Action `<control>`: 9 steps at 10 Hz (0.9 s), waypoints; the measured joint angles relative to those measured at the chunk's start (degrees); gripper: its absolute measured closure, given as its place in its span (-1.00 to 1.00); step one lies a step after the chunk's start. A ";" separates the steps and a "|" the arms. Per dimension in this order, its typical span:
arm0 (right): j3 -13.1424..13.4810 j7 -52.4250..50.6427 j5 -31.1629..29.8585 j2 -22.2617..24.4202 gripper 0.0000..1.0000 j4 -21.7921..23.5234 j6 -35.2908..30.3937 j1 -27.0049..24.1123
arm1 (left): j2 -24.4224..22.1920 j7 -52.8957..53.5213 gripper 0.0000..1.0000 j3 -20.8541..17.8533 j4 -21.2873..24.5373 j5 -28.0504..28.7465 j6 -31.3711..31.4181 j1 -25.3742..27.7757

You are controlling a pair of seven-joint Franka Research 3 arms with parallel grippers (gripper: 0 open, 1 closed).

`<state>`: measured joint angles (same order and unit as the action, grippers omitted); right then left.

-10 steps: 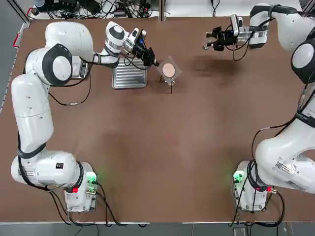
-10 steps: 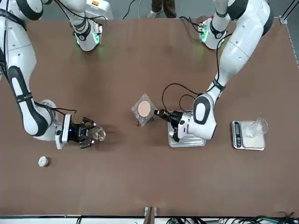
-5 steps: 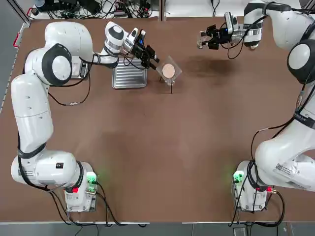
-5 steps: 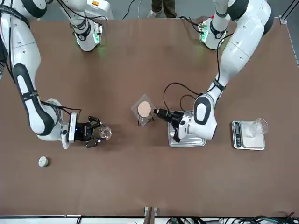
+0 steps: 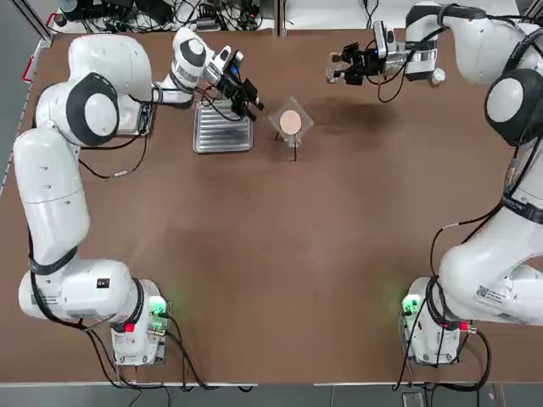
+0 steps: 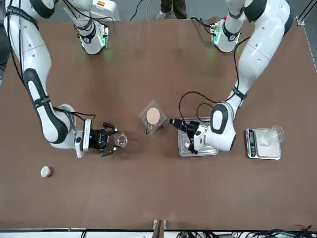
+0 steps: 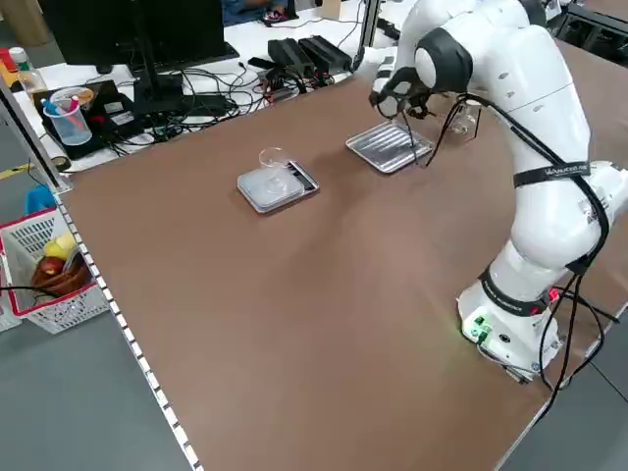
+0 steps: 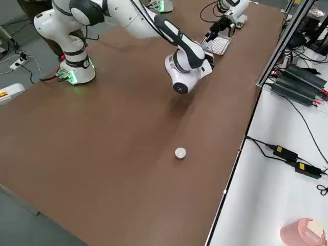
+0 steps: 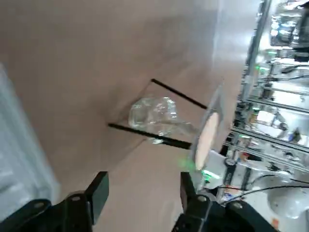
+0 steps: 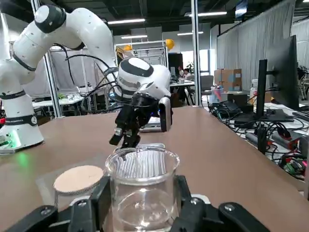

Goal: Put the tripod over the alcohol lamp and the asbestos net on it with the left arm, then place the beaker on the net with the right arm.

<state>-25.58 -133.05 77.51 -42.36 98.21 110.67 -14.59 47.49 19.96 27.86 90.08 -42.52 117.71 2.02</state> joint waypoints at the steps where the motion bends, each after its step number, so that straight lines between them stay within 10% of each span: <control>1: 0.00 0.00 0.63 0.22 -0.17 0.00 1.10 1.10 | -0.97 -3.12 -0.36 -0.07 -0.07 5.50 -0.02 2.32; 9: -0.02 -0.23 8.26 0.94 -0.17 1.35 5.77 8.94 | -14.14 -23.84 -0.36 -0.41 0.06 36.63 -5.39 12.45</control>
<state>-25.59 -133.27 85.77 -41.43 99.56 116.44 -5.66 33.35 -3.88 27.45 90.14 -5.89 112.32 14.47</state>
